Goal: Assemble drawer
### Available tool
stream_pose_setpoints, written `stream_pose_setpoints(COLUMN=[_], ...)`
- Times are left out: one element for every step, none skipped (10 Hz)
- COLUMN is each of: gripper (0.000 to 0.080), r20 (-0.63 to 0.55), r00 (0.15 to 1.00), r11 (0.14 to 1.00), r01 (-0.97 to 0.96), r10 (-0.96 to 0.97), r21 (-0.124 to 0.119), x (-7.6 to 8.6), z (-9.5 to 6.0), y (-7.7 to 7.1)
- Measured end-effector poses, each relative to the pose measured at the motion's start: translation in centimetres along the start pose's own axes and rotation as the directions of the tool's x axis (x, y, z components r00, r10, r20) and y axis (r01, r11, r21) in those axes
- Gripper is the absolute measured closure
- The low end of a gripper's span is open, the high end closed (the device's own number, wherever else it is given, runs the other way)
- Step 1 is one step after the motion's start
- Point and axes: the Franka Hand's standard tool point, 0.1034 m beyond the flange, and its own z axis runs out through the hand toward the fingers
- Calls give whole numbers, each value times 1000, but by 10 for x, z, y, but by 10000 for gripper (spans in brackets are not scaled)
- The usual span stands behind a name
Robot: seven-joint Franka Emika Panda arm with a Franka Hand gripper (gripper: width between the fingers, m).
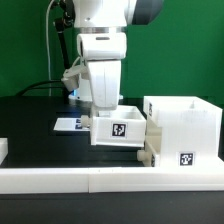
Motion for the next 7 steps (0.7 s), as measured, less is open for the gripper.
stream_pose_setpoints(gripper=[758,758,758,758,758,758,758], r20=[0,-4,-4,-4,-6,-9,-10], r00=[1000,1000,1000,1000,1000,1000,1000], r11=[1000,1000,1000,1000,1000,1000,1000], r01=[-2,2,1,2,8,23,24], r10=[2,-2,-1,-2,-8,-23,-24], r21=[4,6,6,7,7,11,9], x=[-1,-4,-4,-3,-2,-4,-2], z=[2,3,3,3,3,1,0], y=[-2,-3,-3,-3,-1,5,13])
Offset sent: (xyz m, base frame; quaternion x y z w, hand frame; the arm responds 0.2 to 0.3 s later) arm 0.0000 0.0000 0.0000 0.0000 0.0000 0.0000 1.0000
